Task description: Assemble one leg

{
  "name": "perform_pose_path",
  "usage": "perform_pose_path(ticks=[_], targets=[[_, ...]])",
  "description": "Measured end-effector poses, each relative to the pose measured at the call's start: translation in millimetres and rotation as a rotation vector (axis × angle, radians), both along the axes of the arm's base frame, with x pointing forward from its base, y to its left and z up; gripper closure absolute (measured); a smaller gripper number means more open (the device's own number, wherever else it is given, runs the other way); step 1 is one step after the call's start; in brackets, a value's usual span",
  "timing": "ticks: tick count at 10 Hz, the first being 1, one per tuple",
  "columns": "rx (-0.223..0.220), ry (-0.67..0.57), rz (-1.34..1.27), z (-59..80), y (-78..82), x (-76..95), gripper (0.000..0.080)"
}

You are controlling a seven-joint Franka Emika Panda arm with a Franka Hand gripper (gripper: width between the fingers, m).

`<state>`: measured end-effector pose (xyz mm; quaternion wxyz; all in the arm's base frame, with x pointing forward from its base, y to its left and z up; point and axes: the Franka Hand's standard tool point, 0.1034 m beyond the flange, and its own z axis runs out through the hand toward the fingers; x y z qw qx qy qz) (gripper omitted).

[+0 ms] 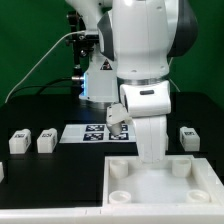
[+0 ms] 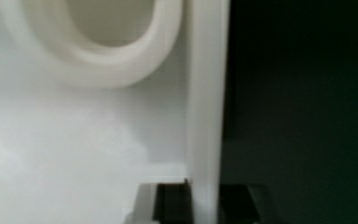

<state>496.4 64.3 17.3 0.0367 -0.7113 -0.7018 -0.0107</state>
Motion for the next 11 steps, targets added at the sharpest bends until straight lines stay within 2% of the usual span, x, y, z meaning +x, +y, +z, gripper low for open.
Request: perform_pose_path(ticks=[1,2,4,5,6,7,11], targets=[[0.000,0.002,-0.001,-0.8,-0.4,-0.4,0.0659],[0.000,0.002,-0.002,-0.9,-0.6,-0.4,0.0659],[0.000,0.002,-0.003,-1.0,-1.0,-0.4,0.0293],[0.000,0.002,-0.003,-1.1,-1.1,-0.5,0.0196],[0.000,0.002,-0.003,-1.2,-1.2,-0.5,0.0196],[0.000,0.002,-0.003,-1.2,-1.3,-0.5,0.0159],[0.000,0.003,-0.004,-1.4,-1.7,-0.5,0.0150]])
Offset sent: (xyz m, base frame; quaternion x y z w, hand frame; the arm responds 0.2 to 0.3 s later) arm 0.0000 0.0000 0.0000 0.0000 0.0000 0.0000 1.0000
